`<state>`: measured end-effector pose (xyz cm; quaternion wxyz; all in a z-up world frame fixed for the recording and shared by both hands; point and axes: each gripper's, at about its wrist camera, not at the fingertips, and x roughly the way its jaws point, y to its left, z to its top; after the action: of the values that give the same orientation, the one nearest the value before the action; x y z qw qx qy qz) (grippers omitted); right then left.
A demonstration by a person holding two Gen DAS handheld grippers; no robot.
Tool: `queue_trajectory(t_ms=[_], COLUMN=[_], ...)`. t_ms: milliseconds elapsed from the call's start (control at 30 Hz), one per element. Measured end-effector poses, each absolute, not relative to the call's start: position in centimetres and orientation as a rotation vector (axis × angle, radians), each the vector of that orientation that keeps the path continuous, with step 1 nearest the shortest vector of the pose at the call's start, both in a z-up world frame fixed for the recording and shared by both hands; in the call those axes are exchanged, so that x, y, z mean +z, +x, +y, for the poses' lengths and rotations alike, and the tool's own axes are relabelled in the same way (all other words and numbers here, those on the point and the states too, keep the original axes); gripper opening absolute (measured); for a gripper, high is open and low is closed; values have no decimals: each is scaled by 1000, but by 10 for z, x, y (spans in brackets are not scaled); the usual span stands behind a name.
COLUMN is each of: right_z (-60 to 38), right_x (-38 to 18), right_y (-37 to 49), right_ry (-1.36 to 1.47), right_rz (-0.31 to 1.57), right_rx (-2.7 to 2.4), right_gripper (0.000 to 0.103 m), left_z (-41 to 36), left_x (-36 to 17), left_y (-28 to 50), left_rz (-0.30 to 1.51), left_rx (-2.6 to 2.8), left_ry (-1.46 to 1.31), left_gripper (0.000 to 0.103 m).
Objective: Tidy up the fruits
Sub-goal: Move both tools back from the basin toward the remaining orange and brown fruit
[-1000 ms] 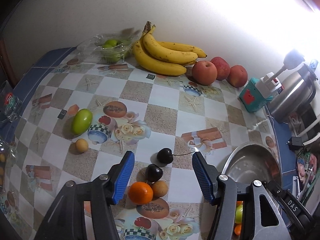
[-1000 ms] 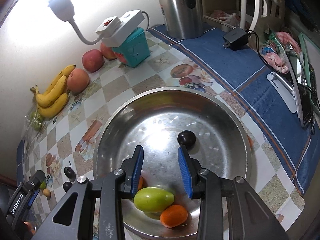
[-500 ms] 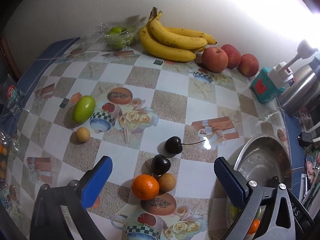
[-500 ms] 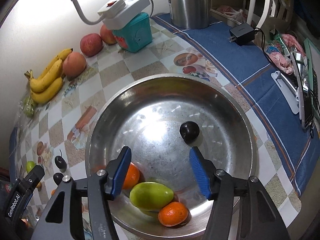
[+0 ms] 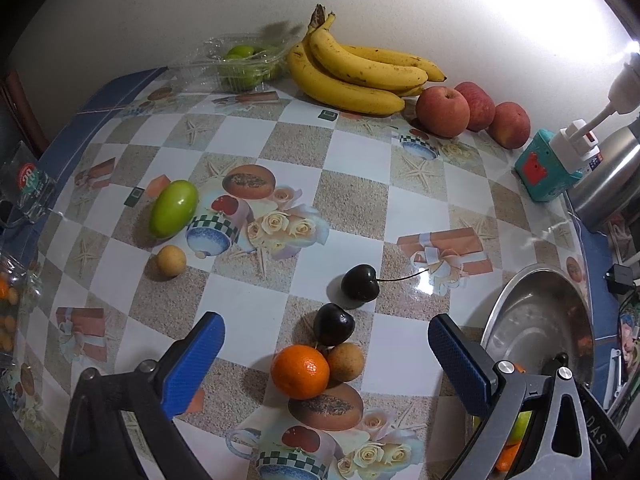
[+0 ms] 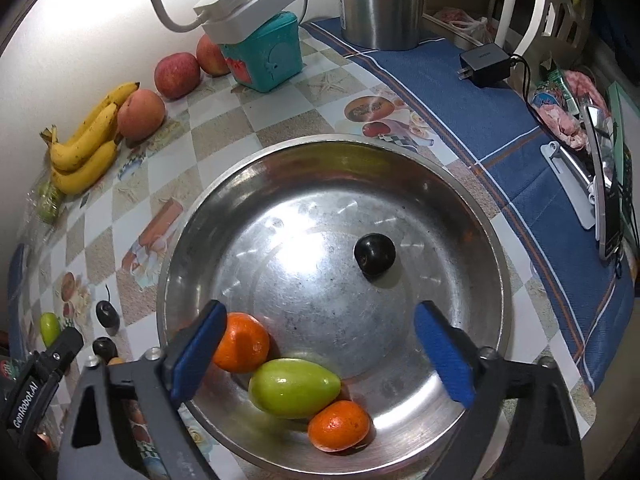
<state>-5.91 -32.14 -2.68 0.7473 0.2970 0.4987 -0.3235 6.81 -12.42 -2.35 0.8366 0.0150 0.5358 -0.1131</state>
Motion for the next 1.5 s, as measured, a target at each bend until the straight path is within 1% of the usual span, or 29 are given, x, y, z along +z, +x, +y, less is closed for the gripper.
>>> queue_trajectory(t_ms=[367,700,1200,1500], right_z=[-317,-293,-232,-218], right_x=[-23,-13,-18,-23], right_y=[-59,-57,-52,-46], right_ry=[648,638,631,613], right_rz=[1078,1060,1107,1138], right_rx=[-678,-630,-502,-488], right_gripper=[95,95,95,95], left_z=[-118,-95,-28,-31], left_x=[-18,-11,-23,-30], left_y=[66,56,51,51], left_rz=[1114,1082,1138,1168], left_rx=[-239,-194,-64,-88], left_ry=[23,28,-123,-129], left_gripper=[103,103,103,103])
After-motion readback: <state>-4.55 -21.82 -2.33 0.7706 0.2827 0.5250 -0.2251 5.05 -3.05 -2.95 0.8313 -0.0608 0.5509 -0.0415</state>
